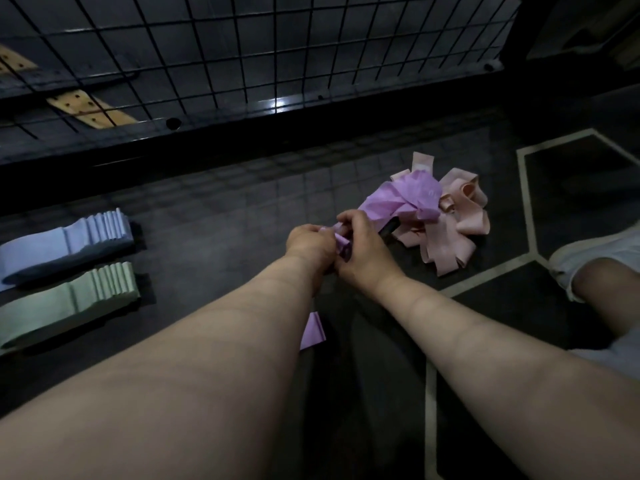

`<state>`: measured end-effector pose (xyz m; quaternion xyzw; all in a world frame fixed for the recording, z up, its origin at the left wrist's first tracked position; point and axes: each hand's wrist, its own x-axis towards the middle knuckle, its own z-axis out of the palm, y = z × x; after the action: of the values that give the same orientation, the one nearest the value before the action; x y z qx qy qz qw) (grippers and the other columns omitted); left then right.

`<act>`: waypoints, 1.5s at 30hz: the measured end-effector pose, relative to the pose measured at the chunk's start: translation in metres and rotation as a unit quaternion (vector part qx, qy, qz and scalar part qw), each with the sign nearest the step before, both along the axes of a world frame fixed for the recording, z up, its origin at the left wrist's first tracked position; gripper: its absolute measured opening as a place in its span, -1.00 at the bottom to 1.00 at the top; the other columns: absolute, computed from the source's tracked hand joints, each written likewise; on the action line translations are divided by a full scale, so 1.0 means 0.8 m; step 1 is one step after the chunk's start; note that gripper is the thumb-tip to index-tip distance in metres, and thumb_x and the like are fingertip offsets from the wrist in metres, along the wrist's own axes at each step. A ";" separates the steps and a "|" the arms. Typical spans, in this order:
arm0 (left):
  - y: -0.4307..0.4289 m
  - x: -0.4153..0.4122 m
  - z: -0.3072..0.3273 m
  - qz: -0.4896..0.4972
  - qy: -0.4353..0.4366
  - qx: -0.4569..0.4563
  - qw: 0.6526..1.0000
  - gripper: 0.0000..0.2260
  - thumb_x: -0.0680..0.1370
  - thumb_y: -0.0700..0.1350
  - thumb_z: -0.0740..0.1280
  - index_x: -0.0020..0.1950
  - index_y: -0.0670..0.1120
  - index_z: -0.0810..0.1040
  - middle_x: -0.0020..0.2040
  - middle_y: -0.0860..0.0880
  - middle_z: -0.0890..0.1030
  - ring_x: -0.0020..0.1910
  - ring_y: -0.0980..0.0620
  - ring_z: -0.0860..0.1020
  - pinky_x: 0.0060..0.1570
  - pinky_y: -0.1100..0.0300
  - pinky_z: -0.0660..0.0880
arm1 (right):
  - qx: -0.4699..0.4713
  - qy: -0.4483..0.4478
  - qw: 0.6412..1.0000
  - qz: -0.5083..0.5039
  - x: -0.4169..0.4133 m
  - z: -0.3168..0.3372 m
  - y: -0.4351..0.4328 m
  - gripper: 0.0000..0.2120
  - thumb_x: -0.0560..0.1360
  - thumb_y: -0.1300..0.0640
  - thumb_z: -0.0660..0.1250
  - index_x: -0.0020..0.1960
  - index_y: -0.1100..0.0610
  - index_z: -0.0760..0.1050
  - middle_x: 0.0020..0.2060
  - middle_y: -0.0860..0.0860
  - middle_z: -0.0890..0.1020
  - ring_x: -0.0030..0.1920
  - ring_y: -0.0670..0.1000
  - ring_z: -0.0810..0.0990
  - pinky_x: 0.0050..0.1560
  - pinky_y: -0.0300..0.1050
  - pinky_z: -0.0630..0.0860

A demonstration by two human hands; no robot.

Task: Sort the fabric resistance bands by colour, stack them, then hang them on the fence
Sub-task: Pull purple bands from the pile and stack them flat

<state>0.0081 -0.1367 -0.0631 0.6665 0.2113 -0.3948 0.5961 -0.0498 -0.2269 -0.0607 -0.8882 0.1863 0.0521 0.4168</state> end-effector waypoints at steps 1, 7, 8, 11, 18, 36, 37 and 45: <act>0.001 0.002 -0.004 0.018 0.004 0.014 1.000 -0.80 0.49 -0.33 0.27 -0.11 -0.20 0.70 -0.19 -0.20 0.69 -0.27 -0.10 0.61 -0.08 -0.01 0.65 | -0.008 0.013 1.000 0.017 0.002 -0.001 0.001 -0.44 0.38 0.29 0.45 0.33 0.12 0.36 0.23 0.08 0.45 0.20 0.02 0.48 0.28 -0.04 0.48; 0.025 0.016 -0.031 0.186 0.012 0.044 0.981 -0.88 0.45 -0.14 0.31 -0.09 -0.12 0.61 -0.02 -0.28 0.66 -0.11 -0.18 0.65 0.04 -0.19 0.61 | -0.198 0.137 0.958 0.155 0.012 -0.009 -0.012 -0.31 0.48 0.17 0.36 0.55 0.09 0.17 0.53 0.05 0.16 0.53 0.10 0.11 0.50 0.03 0.08; 0.029 0.014 -0.024 0.186 0.007 0.036 0.982 -0.83 0.48 -0.14 0.30 0.01 -0.14 0.61 0.07 -0.29 0.65 -0.09 -0.15 0.62 0.07 -0.17 0.60 | -0.217 0.150 0.951 0.162 0.014 -0.010 -0.016 -0.26 0.50 0.13 0.35 0.58 0.08 0.08 0.57 0.03 0.10 0.56 0.06 0.04 0.51 0.03 0.04; 0.040 0.010 -0.024 0.177 0.007 0.042 0.983 -0.64 0.61 -0.11 0.14 0.30 -0.25 0.51 0.23 -0.27 0.58 0.10 -0.21 0.61 0.11 -0.02 0.55 | -0.238 0.182 0.934 0.193 0.021 -0.016 -0.025 -0.21 0.52 0.06 0.34 0.60 0.04 -0.02 0.58 -0.01 0.07 0.57 0.04 0.03 0.50 0.00 0.05; 0.053 -0.003 -0.031 0.125 0.063 0.070 0.988 -0.65 0.61 -0.11 0.15 0.32 -0.24 0.49 0.24 -0.25 0.57 0.19 -0.26 0.58 -0.05 0.09 0.54 | -0.258 0.185 0.945 0.076 0.023 -0.029 -0.027 -0.58 0.54 0.17 0.25 0.39 0.01 0.40 0.38 0.12 0.28 0.38 0.20 0.28 0.39 0.03 0.27; 0.086 0.009 -0.038 0.195 0.000 0.100 0.976 -0.80 0.43 -0.22 0.31 0.01 -0.19 0.61 -0.01 -0.18 0.64 -0.06 -0.15 0.63 0.11 -0.08 0.59 | 0.097 0.058 0.951 -0.289 0.036 0.003 -0.043 -0.67 0.60 0.12 0.28 0.35 -0.01 0.37 0.25 0.08 0.44 0.16 0.09 0.49 0.13 -0.11 0.50; 0.092 0.015 -0.034 0.155 -0.034 0.109 0.981 -0.85 0.41 -0.20 0.33 -0.06 -0.16 0.62 -0.06 -0.19 0.66 -0.09 -0.16 0.65 0.05 -0.07 0.61 | 0.119 0.051 0.945 -0.302 0.032 0.009 -0.041 -0.67 0.59 0.13 0.28 0.35 0.02 0.39 0.25 0.10 0.48 0.17 0.13 0.52 0.18 -0.02 0.51; 0.129 0.042 0.120 0.037 -0.184 0.084 0.979 -0.87 0.60 -0.19 0.27 0.10 -0.13 0.57 -0.20 -0.13 0.61 -0.40 -0.03 0.56 -0.40 0.24 0.39 | 0.286 0.009 0.895 -0.343 0.005 0.114 0.005 -0.71 0.59 0.01 0.27 0.30 -0.02 0.46 0.16 0.10 0.57 0.10 0.16 0.58 0.06 0.12 0.63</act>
<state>0.0419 -0.0337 0.0333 0.7669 0.1549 -0.2243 0.5810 -0.0460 -0.2230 0.0304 -0.6113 0.4598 -0.0350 0.6432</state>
